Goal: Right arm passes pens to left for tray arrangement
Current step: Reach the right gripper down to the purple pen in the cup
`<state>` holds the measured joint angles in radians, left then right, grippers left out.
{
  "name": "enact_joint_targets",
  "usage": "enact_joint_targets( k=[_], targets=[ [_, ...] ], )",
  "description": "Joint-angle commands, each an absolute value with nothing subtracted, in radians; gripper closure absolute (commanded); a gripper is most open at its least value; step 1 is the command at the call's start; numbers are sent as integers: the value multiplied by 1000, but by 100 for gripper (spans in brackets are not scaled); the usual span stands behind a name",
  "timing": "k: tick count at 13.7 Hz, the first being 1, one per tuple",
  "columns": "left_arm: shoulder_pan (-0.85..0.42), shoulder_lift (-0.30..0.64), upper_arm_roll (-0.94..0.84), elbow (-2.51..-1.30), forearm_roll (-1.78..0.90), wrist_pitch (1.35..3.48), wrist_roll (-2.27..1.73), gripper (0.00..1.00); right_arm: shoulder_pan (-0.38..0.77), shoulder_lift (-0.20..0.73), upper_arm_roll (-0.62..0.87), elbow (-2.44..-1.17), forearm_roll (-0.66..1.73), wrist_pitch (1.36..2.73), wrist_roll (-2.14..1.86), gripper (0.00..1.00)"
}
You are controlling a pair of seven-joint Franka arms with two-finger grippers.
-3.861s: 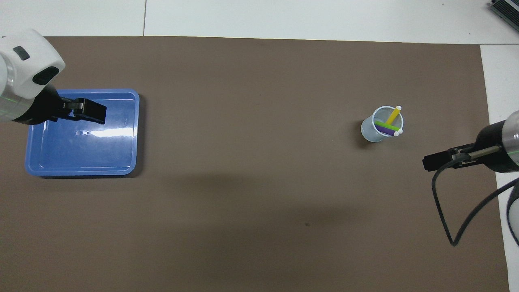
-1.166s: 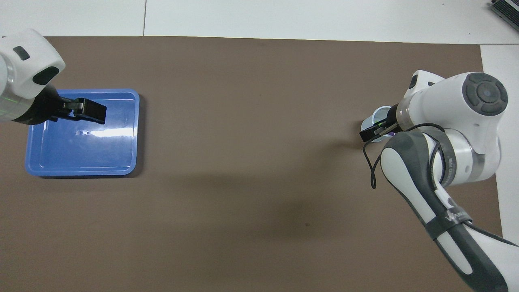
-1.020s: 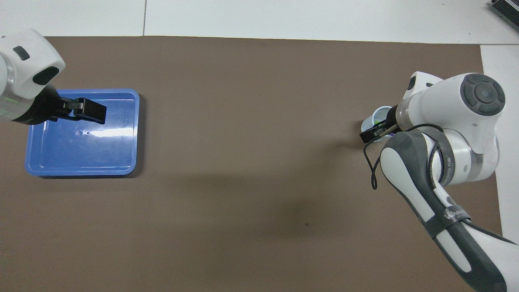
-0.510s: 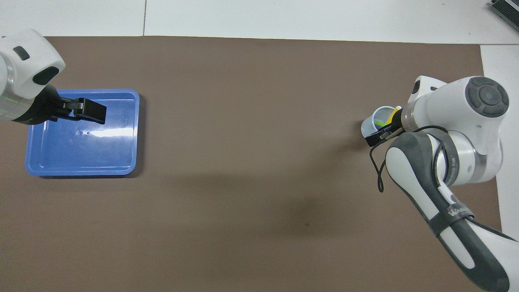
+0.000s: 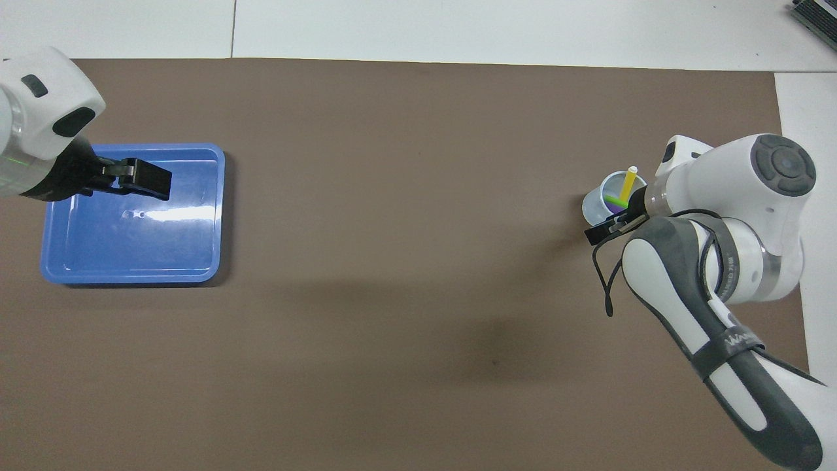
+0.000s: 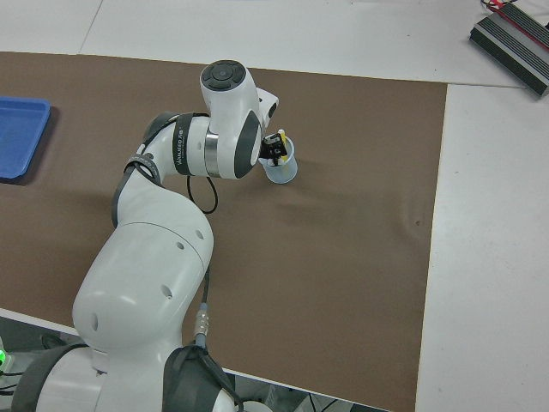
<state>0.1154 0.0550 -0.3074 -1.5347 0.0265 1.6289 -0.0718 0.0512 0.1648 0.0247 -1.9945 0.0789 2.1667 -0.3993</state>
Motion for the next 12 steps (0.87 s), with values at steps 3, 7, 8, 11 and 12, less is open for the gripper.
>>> enact_joint_targets(
  k=[3,7,8,11,12],
  targets=[
    [123,28,-308,-1563,44,1635,-72,0,21,140,32,-2014,110,2158,-437,19],
    [123,28,-308,-1565,44,1635,-72,0,5,143,32,-1994,112,2129,-456,37],
    [123,28,-308,-1563,44,1635,-72,0,3,146,32,-1981,112,2108,-456,37],
    [123,28,-310,-1565,44,1635,-72,0,-6,149,32,-1971,112,2100,-460,46],
    [123,28,-308,-1563,44,1635,-72,0,-6,149,32,-1971,113,2106,-468,50]
  ],
)
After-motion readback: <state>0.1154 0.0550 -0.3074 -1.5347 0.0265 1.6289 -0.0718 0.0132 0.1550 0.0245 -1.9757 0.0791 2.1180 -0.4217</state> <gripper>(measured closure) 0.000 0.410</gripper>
